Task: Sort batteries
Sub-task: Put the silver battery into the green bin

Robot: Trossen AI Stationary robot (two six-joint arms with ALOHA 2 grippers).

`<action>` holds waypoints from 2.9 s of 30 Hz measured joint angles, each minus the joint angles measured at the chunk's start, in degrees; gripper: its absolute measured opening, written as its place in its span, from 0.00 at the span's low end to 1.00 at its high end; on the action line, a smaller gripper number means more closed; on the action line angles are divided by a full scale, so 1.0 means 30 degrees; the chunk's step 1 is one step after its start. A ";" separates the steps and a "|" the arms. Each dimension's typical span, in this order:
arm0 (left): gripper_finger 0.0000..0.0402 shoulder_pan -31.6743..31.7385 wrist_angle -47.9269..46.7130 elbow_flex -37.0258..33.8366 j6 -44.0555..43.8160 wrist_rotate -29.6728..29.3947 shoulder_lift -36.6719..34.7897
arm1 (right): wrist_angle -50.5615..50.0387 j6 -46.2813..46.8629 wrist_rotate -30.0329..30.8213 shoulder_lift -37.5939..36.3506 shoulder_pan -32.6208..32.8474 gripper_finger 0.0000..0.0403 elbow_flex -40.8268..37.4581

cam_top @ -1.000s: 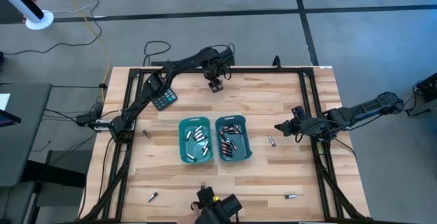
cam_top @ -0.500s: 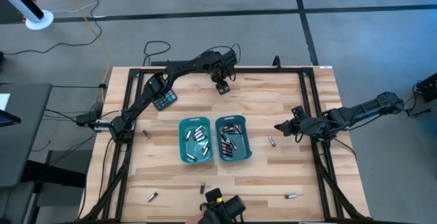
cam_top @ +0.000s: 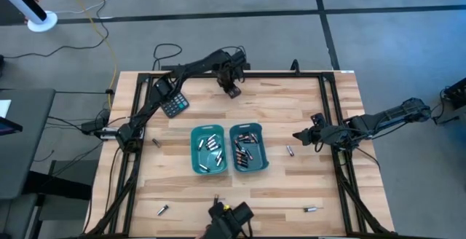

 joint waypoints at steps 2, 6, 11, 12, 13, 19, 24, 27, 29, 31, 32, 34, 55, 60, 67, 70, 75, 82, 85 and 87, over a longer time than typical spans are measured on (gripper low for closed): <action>0.20 0.0002 0.0178 -0.0015 -0.0141 0.0020 0.0000 | -0.0007 -0.0004 0.0000 0.0011 0.0000 0.30 0.0000; 0.12 -0.0134 0.0349 -0.0016 -0.0199 -0.0070 0.0000 | 0.0139 -0.0011 0.0000 0.0011 0.0000 0.30 0.0000; 0.02 -0.0254 0.0373 -0.0022 -0.0353 -0.0091 0.0007 | 0.0580 -0.0033 0.0006 0.0011 0.0000 0.30 0.0000; 0.01 -0.0282 0.0340 -0.0022 -0.0352 -0.0104 0.0007 | 0.0641 -0.0033 0.0000 0.0011 0.0000 0.30 0.0000; 0.01 -0.0311 0.0262 -0.0022 -0.0352 -0.0139 0.0007 | 0.0741 -0.0039 0.0007 0.0011 0.0000 0.30 0.0000; 0.00 -0.0379 -0.0993 0.0131 -0.0352 -0.0099 0.0015 | 0.1035 -0.0042 0.0007 0.0011 0.0000 0.30 0.0000; 0.00 -0.0498 -0.2472 0.0159 -0.0352 -0.0004 -0.0067 | 0.0963 -0.0068 0.0001 0.0011 0.0000 0.30 0.0000; 0.00 -0.0681 -0.3026 0.0166 -0.0349 -0.0070 -0.0345 | 0.0895 -0.0113 0.0000 0.0011 0.0000 0.30 0.0000; 0.00 -0.0849 -0.3503 0.0182 -0.0345 -0.0092 -0.0545 | 0.0814 -0.0113 0.0006 0.0011 0.0007 0.30 0.0000; 0.00 -0.1076 -0.3715 0.0182 -0.0347 -0.0276 -0.0592 | 0.0809 -0.0114 0.0007 0.0011 0.0008 0.30 0.0000; 0.00 -0.1170 -0.3761 0.0175 -0.0343 -0.0330 -0.0694 | 0.0816 -0.0202 0.0007 0.0011 0.0015 0.30 0.0000; 0.00 -0.1365 -0.3976 0.0168 -0.0345 -0.0453 -0.0934 | 0.0845 -0.0341 0.0007 0.0006 0.0022 0.30 0.0000; 0.00 -0.4051 0.2367 -0.9533 -0.1523 0.2153 -1.1828 | 1.0563 -0.9928 -0.1768 0.4208 -0.5899 0.30 0.0932; 0.00 -0.4691 0.5719 -1.5816 -0.4429 0.2138 -1.6414 | 1.0666 -1.3487 -0.4998 0.8737 -0.8758 0.30 0.4116; 0.00 -0.5657 0.7970 -2.1918 -0.8718 0.0747 -2.2213 | 0.7736 -1.8260 -0.7441 1.6905 -1.1655 0.33 1.1760; 0.00 -0.6056 0.8309 -2.3591 -1.0550 0.0021 -2.4236 | 0.4233 -1.9543 -0.7505 2.0563 -1.2369 0.36 1.6099; 0.00 -0.6790 0.8352 -2.5293 -1.2730 -0.0746 -2.6513 | -0.0098 -2.1667 -0.7507 2.5717 -1.2638 0.42 2.2749; 0.00 -0.7613 0.8438 -2.6219 -1.3531 -0.1454 -2.7757 | -0.4780 -2.2343 -0.7564 3.1160 -1.2977 0.52 3.0003; 0.00 -0.7701 0.8336 -2.6405 -1.3484 -0.1466 -2.7787 | -0.6929 -2.2253 -0.7558 3.3129 -1.3522 0.54 3.2541; 0.00 -0.7701 0.8260 -2.6454 -1.3275 -0.1476 -2.7787 | -0.8109 -2.2090 -0.7555 3.4386 -1.3902 0.54 3.4197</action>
